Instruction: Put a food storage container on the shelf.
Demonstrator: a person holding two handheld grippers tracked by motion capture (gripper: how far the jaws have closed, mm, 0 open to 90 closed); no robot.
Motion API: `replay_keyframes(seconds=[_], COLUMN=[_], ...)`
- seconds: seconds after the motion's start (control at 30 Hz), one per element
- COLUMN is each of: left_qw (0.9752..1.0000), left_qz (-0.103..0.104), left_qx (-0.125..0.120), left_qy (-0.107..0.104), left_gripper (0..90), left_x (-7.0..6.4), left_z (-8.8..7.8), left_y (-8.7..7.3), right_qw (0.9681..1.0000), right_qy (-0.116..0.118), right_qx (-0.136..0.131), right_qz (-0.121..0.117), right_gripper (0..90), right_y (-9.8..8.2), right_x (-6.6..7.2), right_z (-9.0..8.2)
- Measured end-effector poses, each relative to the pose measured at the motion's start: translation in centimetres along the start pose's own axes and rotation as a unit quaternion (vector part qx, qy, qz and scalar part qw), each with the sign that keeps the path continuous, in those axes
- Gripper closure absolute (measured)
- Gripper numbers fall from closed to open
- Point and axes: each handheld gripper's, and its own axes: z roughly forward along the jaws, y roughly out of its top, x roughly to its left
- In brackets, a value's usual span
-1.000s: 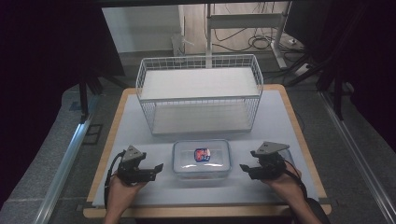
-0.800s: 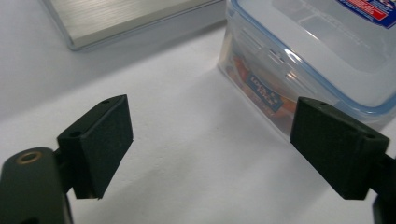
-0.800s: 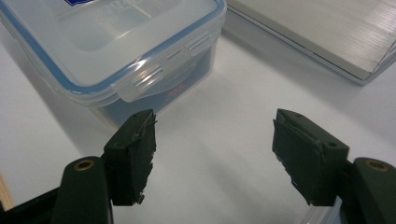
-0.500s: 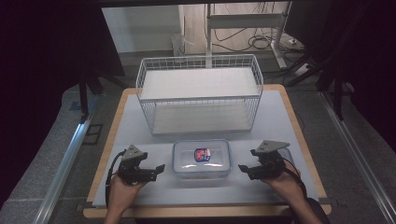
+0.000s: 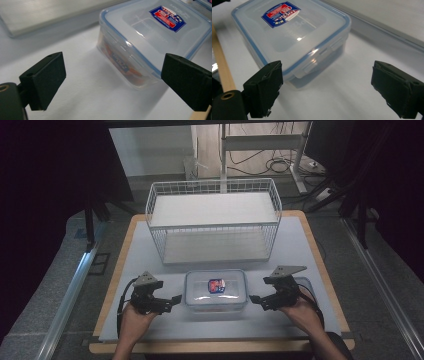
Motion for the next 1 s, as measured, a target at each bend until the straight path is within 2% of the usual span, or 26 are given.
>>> replay_keyframes(seconds=[0.17, 0.33, 0.4, 0.43, 0.47, 0.53, 0.63, 0.73, 0.77, 0.8, 0.87, 0.9, 1.0], left_qw=[0.9998, 0.9994, 0.9987, 0.9974, 0.9974, 0.9943, 0.9903, 0.9848, 0.9848, 0.9846, 0.9849, 0.9847, 0.9842], left_qz=[-0.006, -0.014, -0.024, -0.027, -0.027, -0.041, -0.054, -0.068, -0.068, -0.076, -0.073, -0.078, -0.085], left_qx=[0.016, 0.023, 0.023, 0.030, 0.030, 0.041, 0.047, 0.058, 0.058, 0.060, 0.061, 0.059, 0.051], left_qy=[-0.007, -0.021, -0.040, -0.060, -0.060, -0.090, -0.119, -0.149, -0.149, -0.146, -0.145, -0.145, -0.147], left_gripper=[6.3, 8.8, 11.3, 15.6, 16.3, 16.9, 17.5, 16.6, 15.8, 14.9, 17.7, 19.3, 23.7], left_x=[-0.3, 0.0, 0.4, 0.6, 0.6, 0.8, 1.1, 1.1, 1.1, 1.0, 1.0, 1.0, 1.0], left_z=[0.8, 1.6, 2.1, 2.6, 2.6, 3.6, 4.2, 5.2, 5.2, 5.3, 5.2, 4.9, 4.5], left_y=[0.7, 1.3, 1.5, 1.6, 1.6, 1.7, 1.8, 2.0, 2.0, 2.2, 2.2, 2.1, 1.9], right_qw=[0.9990, 0.9978, 0.9969, 0.9959, 0.9954, 0.9933, 0.9874, 0.9823, 0.9823, 0.9802, 0.9800, 0.9805, 0.9804], right_qy=[0.029, 0.047, 0.055, 0.060, 0.062, 0.072, 0.100, 0.122, 0.122, 0.124, 0.124, 0.123, 0.124], right_qx=[0.010, 0.021, 0.027, 0.038, 0.043, 0.052, 0.063, 0.070, 0.070, 0.075, 0.075, 0.070, 0.069], right_qz=[0.032, 0.042, 0.050, 0.056, 0.059, 0.073, 0.105, 0.124, 0.124, 0.135, 0.137, 0.137, 0.137], right_gripper=[9.0, 4.4, 4.3, 4.5, 5.0, 6.0, 7.7, 8.1, 8.1, 8.1, 9.5, 12.8, 14.9], right_y=[0.5, 1.0, 1.2, 1.5, 1.5, 1.7, 1.9, 2.0, 2.0, 2.1, 2.1, 2.1, 1.9], right_x=[-0.1, -0.1, 0.0, -0.1, -0.1, -0.3, -0.7, -0.8, -0.8, -0.9, -0.9, -1.0, -0.8], right_z=[1.0, 1.9, 2.3, 2.9, 3.2, 3.9, 4.7, 5.3, 5.3, 5.5, 5.5, 5.2, 4.9])
